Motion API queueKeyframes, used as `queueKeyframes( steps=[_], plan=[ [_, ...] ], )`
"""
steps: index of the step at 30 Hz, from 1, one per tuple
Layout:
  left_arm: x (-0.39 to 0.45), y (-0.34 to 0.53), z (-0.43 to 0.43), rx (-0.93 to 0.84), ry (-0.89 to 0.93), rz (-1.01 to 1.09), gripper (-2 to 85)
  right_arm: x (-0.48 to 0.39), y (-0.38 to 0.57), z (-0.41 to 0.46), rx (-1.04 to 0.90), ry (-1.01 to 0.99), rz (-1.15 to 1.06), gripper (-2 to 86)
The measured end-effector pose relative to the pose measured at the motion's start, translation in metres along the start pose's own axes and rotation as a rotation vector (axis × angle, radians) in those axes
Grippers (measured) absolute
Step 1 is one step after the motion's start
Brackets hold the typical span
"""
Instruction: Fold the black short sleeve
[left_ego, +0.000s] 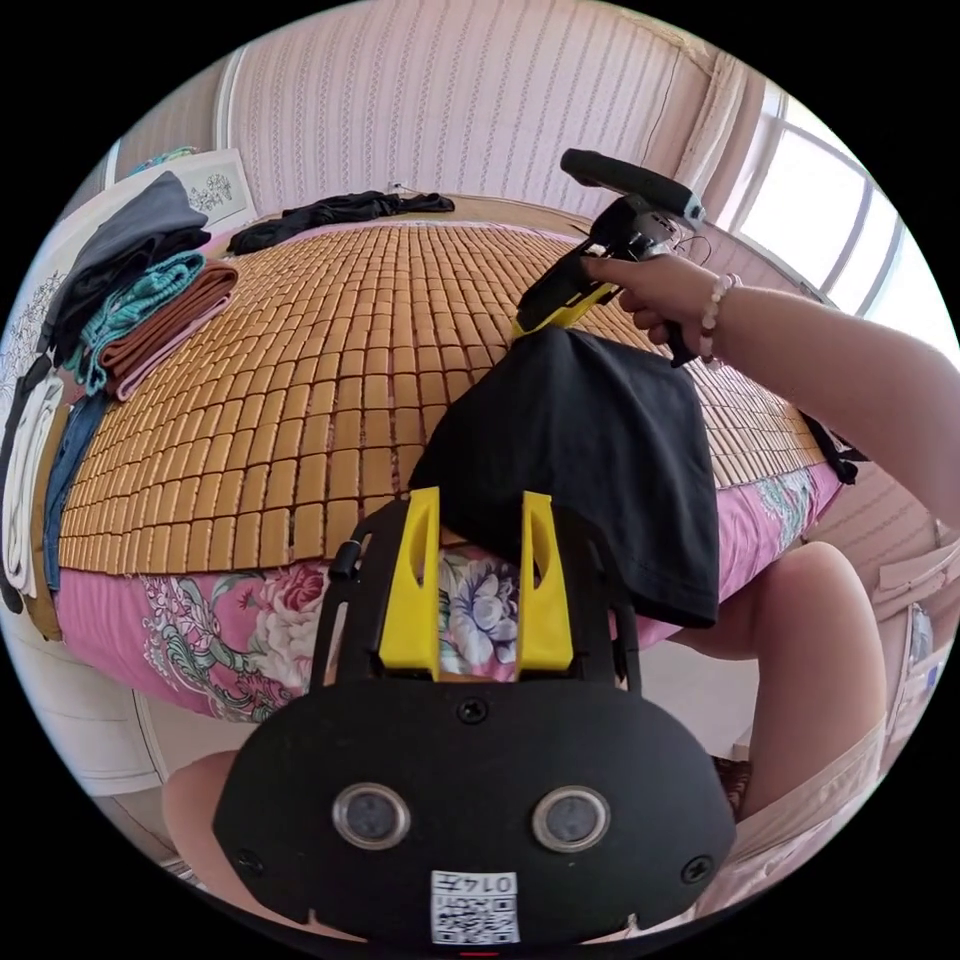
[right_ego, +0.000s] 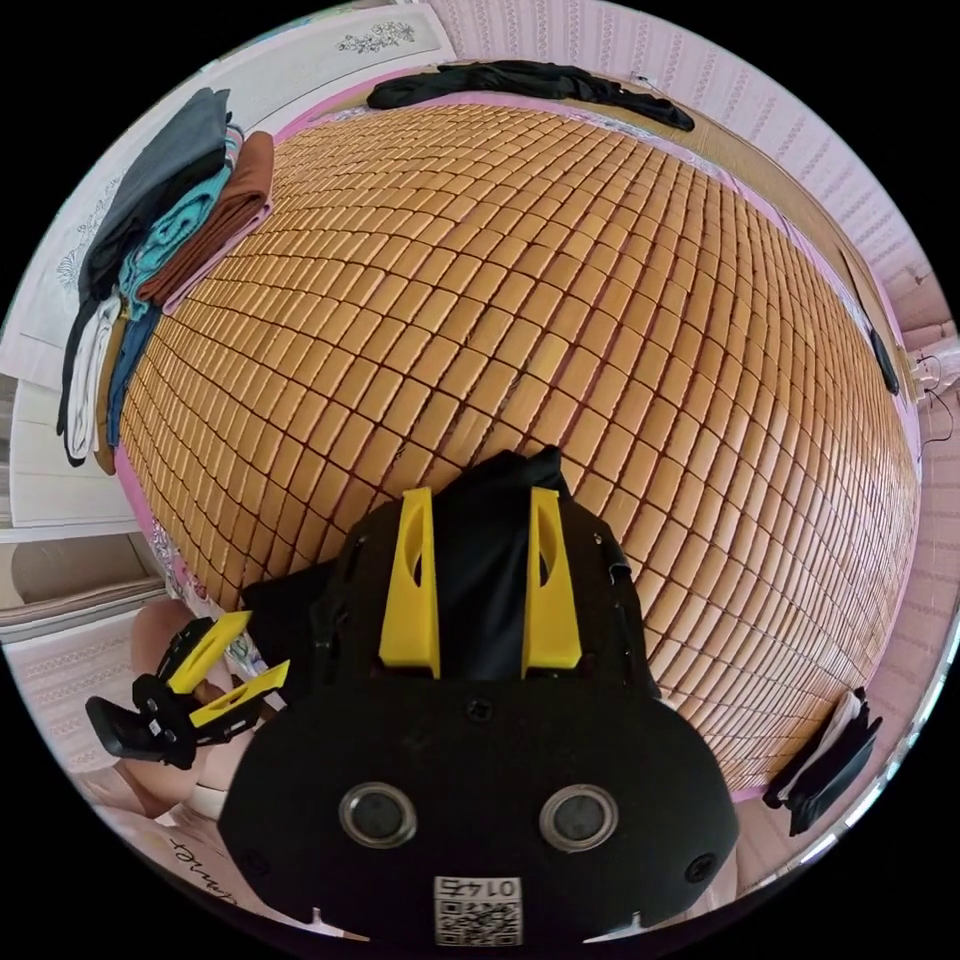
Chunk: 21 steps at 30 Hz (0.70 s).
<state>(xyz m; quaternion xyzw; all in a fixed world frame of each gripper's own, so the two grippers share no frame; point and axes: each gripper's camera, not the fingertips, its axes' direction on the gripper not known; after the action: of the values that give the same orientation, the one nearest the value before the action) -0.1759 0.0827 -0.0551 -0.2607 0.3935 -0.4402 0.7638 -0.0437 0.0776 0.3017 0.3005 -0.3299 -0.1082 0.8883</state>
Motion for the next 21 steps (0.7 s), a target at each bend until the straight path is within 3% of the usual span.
queueKeyframes(
  steps=[9, 21],
  plan=[
    [0.008, -0.001, -0.001, 0.044, 0.134, -0.008, 4.1, 0.023, 0.068, -0.038, 0.105, -0.167, 0.023, 3.0],
    [0.106, 0.002, -0.096, 0.296, 0.279, 0.214, 3.6, 0.097, 0.308, -0.16, 0.485, -0.395, 0.164, 2.2]
  ],
)
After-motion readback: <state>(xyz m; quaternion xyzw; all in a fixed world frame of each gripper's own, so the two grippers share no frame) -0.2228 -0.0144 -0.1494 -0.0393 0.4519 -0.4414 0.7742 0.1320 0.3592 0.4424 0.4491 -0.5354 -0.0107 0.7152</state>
